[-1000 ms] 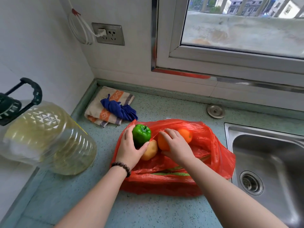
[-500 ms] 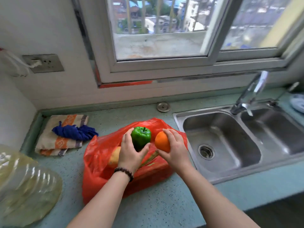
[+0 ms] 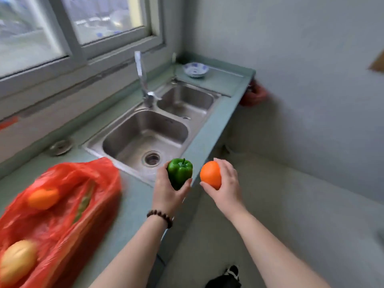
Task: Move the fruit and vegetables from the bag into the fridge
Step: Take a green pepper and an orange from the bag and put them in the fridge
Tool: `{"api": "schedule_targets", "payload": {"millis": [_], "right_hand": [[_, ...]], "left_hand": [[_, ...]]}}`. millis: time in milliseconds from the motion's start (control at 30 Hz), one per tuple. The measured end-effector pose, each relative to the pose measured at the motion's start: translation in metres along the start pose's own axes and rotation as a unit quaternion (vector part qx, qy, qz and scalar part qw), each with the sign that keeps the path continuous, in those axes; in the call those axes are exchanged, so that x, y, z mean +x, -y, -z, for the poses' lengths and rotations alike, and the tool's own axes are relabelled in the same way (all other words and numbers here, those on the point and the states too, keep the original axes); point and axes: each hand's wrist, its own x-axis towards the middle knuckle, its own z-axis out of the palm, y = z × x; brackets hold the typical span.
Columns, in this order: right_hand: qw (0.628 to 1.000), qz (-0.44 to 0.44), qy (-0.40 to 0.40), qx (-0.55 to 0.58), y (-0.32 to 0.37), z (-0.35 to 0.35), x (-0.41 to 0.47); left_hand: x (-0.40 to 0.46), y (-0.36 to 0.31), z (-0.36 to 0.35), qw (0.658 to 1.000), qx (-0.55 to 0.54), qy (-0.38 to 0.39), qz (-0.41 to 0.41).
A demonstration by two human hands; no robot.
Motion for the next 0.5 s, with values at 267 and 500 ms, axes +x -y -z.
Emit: {"api": "schedule_targets", "payload": {"millis": [267,500], "right_hand": [[0.972,-0.129,-0.186,-0.055,-0.108,0.153,-0.054],[0.923,-0.235,-0.285,-0.109,-0.213,0.294,-0.117]], "left_hand": [[-0.031,-0.094,-0.170,0.978,-0.033,0.183,-0.089],[-0.093,-0.191,-0.330,0.936,-0.075,0.306,-0.155]]}}
